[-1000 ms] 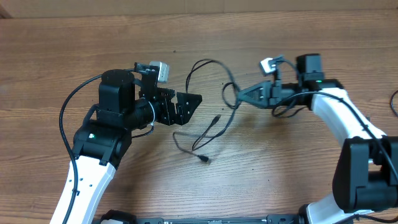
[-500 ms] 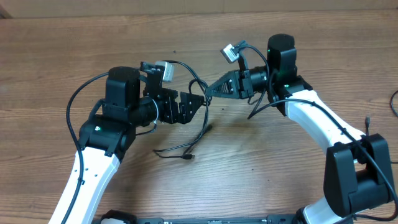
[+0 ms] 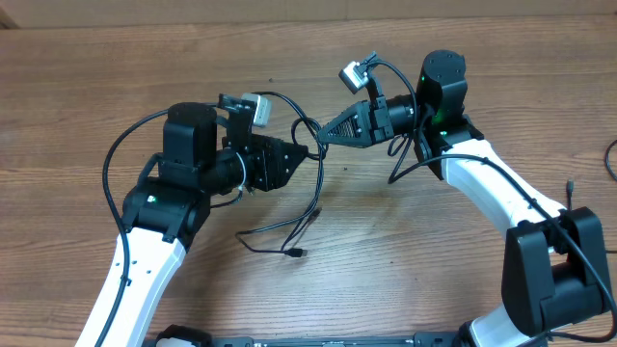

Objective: Untangle cables

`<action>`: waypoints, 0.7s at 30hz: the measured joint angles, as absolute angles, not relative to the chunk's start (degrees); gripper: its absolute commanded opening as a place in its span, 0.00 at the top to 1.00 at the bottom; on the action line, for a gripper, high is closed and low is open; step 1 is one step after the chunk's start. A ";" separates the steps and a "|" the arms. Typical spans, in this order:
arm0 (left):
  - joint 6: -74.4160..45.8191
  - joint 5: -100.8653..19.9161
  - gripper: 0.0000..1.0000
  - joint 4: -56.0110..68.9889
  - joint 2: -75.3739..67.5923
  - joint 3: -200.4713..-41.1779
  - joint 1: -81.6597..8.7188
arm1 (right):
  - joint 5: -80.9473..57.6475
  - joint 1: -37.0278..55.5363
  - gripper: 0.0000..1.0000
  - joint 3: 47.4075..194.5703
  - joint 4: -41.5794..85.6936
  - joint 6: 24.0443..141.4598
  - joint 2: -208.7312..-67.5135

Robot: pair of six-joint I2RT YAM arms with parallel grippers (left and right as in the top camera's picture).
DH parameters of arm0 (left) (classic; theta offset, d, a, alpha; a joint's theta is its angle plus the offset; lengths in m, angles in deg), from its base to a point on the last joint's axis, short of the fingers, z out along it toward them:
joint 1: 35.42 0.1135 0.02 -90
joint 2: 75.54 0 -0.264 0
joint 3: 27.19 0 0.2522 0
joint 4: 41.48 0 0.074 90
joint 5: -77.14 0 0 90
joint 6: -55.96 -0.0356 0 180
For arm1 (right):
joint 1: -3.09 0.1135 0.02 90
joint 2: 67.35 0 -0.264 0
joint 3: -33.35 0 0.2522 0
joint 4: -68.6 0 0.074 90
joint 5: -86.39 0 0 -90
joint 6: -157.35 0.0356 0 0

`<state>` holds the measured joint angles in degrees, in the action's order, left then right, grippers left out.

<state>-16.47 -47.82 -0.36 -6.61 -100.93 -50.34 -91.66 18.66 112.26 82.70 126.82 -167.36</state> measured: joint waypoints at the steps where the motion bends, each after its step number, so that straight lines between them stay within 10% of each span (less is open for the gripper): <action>1: -16.63 -47.80 0.50 -0.93 -6.61 -100.93 -50.34 | -91.66 18.69 0.96 112.26 82.66 127.14 -167.36; 5: -16.65 -47.80 0.55 -2.51 -6.61 -100.93 -50.34 | -91.66 19.45 0.96 112.26 82.68 127.36 -167.36; 9: -16.65 -47.80 0.93 -2.53 -6.61 -100.93 -50.34 | -91.64 21.57 0.96 112.26 83.33 127.36 -167.36; 16: -16.60 -46.94 0.96 -2.09 -6.39 -100.93 -50.08 | -91.64 21.55 0.96 112.26 83.55 127.38 -167.38; 21: -16.45 -47.08 0.96 -2.02 -6.39 -100.93 -50.08 | -91.39 20.76 0.46 112.26 83.62 126.92 -167.38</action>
